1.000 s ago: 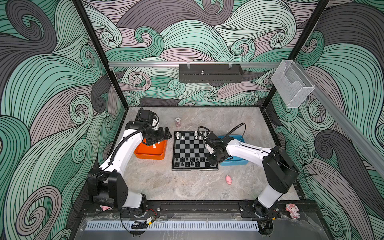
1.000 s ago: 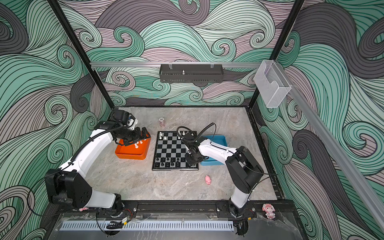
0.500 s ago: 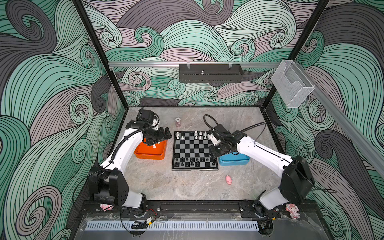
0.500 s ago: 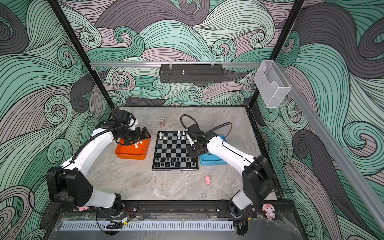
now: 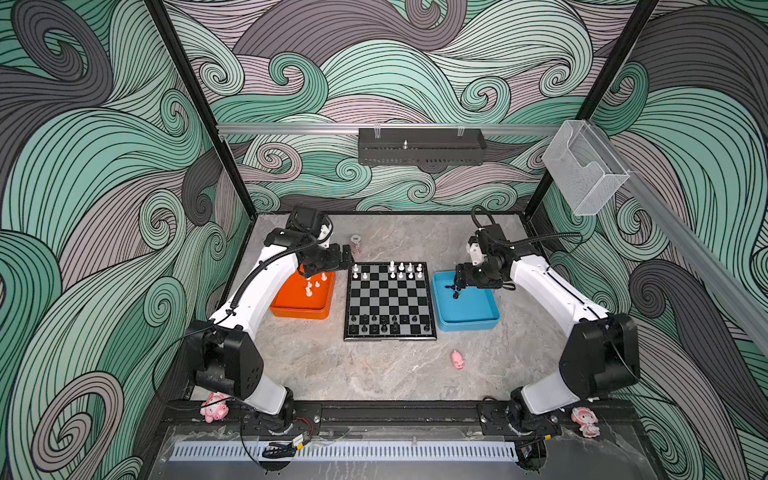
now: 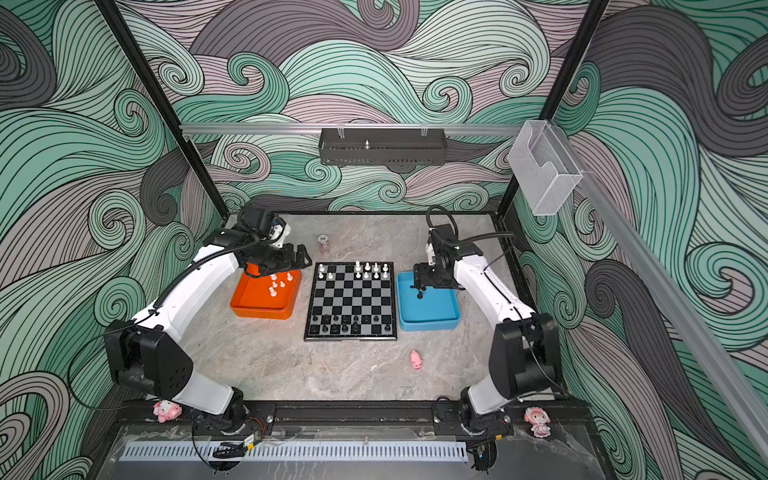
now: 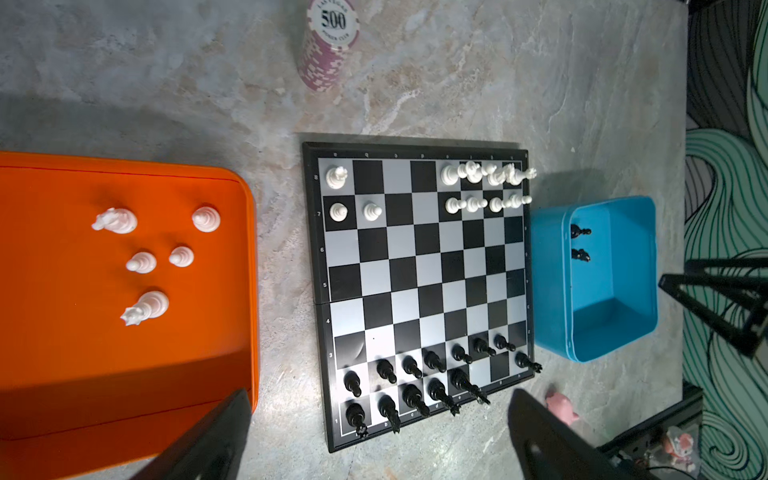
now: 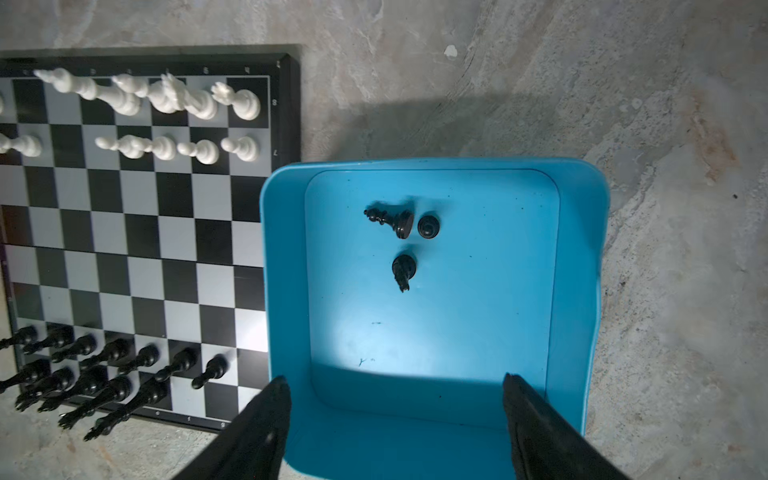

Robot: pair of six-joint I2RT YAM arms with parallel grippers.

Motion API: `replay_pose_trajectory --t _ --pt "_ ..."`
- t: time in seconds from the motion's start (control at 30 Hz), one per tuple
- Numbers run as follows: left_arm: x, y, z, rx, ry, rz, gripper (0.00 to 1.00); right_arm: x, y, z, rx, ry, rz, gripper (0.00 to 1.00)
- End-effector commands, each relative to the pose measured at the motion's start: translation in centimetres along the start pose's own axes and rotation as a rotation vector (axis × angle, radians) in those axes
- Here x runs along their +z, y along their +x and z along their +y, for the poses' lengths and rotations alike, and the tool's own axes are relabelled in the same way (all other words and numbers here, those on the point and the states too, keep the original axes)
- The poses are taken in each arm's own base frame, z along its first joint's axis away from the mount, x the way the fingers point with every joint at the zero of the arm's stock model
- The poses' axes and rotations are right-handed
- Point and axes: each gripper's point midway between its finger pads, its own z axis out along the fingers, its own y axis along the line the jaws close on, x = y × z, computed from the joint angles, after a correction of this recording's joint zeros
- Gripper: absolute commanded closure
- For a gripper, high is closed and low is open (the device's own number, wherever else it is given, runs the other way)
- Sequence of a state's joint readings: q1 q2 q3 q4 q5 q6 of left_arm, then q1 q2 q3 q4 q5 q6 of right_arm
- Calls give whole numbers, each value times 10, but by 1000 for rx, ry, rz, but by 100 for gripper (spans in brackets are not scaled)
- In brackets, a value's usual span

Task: Set up the chess pieces on the board
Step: 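Lower the right gripper onto the black knight in the blue tray and grasp it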

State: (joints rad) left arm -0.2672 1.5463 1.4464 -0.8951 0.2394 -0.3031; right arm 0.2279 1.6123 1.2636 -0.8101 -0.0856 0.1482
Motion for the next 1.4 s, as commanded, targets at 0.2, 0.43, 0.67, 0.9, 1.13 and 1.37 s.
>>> replay_pose_trajectory --t 0.2,0.43,0.67,0.9,1.13,1.37 --pt "10 2 -13 80 -28 29 1 42 -4 -7 -78 9 69 45" --pt "21 4 -10 64 -34 63 1 61 1 -10 -115 17 112 60" --pt "27 0 -11 53 -33 75 1 75 5 -6 -113 -20 127 63" --pt "33 1 -10 44 -39 96 1 79 4 -3 -110 -34 133 73" --pt "32 2 -8 44 -45 97 1 82 8 -2 -114 -39 147 76" --pt "31 4 -8 44 -46 98 1 86 13 -2 -125 -29 168 77"
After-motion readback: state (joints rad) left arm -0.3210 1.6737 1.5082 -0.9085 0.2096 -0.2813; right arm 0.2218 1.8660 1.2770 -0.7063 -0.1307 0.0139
